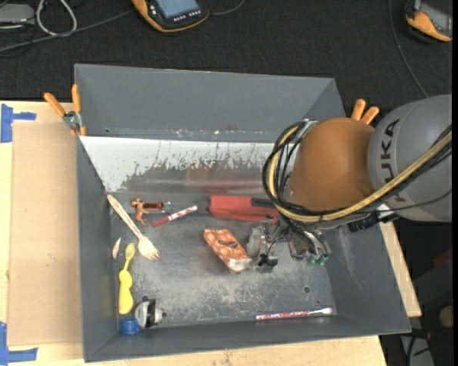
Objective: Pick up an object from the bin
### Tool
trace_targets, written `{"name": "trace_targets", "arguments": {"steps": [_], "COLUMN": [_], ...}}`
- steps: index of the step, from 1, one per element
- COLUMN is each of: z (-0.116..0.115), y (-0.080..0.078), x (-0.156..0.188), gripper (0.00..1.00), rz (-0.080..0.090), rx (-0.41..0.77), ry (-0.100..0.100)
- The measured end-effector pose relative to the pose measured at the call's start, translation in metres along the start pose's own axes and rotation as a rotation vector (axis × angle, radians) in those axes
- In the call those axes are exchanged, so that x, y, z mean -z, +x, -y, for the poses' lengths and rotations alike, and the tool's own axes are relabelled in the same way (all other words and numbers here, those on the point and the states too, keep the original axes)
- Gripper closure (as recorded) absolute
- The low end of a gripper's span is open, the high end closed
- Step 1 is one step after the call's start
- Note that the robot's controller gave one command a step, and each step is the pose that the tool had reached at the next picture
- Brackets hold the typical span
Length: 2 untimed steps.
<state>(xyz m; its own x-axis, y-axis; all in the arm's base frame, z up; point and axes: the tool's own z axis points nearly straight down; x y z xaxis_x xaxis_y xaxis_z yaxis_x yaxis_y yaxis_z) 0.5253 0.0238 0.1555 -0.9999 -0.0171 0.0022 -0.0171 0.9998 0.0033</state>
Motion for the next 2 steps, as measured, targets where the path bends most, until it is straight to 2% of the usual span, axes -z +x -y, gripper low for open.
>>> {"name": "trace_targets", "arguments": {"steps": [1, 2], "z": [-0.004, -0.006], "y": [-0.011, -0.01], "x": [0.055, 0.13], "gripper": [1.0, 1.0], "rz": [-0.007, -0.015], "rx": [0.028, -0.011], "ry": [0.001, 0.0]}}
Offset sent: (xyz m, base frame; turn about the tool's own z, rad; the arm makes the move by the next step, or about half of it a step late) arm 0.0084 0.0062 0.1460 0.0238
